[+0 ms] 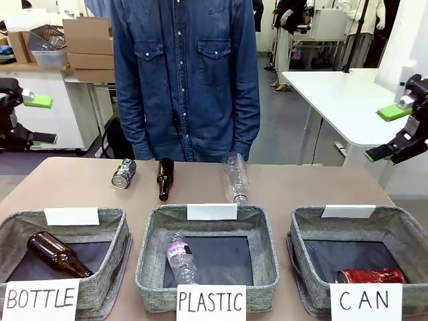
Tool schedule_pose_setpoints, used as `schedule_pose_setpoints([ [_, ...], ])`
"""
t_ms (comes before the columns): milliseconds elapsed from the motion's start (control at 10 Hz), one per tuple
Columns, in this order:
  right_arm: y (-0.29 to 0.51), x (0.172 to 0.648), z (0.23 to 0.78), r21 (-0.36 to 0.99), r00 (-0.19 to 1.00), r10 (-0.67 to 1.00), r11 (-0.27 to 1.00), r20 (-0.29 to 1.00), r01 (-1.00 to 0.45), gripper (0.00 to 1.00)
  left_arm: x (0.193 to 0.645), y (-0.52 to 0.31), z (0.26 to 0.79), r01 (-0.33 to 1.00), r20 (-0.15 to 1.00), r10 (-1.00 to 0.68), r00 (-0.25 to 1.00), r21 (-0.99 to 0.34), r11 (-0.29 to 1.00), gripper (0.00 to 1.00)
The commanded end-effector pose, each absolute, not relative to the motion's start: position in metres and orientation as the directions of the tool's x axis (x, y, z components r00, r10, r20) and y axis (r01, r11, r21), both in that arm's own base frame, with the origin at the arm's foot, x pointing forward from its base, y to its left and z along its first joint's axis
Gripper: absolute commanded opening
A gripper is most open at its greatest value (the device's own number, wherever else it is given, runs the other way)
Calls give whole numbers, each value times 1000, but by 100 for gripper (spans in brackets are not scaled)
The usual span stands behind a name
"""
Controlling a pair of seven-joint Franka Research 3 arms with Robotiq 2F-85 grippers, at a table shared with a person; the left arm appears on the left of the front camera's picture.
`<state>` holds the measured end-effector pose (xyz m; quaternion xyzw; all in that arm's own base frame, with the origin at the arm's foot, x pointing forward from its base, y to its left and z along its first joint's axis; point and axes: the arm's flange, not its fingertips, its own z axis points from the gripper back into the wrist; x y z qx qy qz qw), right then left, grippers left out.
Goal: Sort the can waste into the basket.
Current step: Pick up the can waste from the table and place it in the right Fabric basket.
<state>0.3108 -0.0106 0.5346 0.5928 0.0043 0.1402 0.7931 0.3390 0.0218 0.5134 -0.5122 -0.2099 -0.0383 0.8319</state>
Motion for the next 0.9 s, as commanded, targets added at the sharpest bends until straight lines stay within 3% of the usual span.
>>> schedule_pose_setpoints([
  [0,-13,311,536,938,955,241,256,173,-234,100,378,-3,516,42,270,91,958,-449,892,100],
  [100,-13,311,536,938,955,241,256,173,-234,100,397,-23,505,17,167,14,986,-187,982,100],
  [200,-13,311,536,938,955,241,256,173,-234,100,408,-39,502,-3,165,13,986,-63,998,100],
  [300,-13,311,536,938,955,241,256,173,-234,100,421,-51,503,39,235,-32,971,-25,999,100],
  [400,-13,311,536,938,955,241,256,173,-234,100,437,-57,515,-83,431,122,894,-107,991,100],
  [500,-13,311,536,938,955,241,256,173,-234,100,408,-49,500,149,421,25,907,-376,914,100],
  [600,-13,311,536,938,955,241,256,173,-234,100,408,-49,500,149,421,25,907,-376,914,100],
  [700,-13,311,536,938,955,241,256,173,-234,100,427,-65,500,90,457,31,889,-241,966,100],
  [800,-13,311,536,938,955,241,256,173,-234,100,470,-58,497,95,319,-27,947,-198,976,100],
])
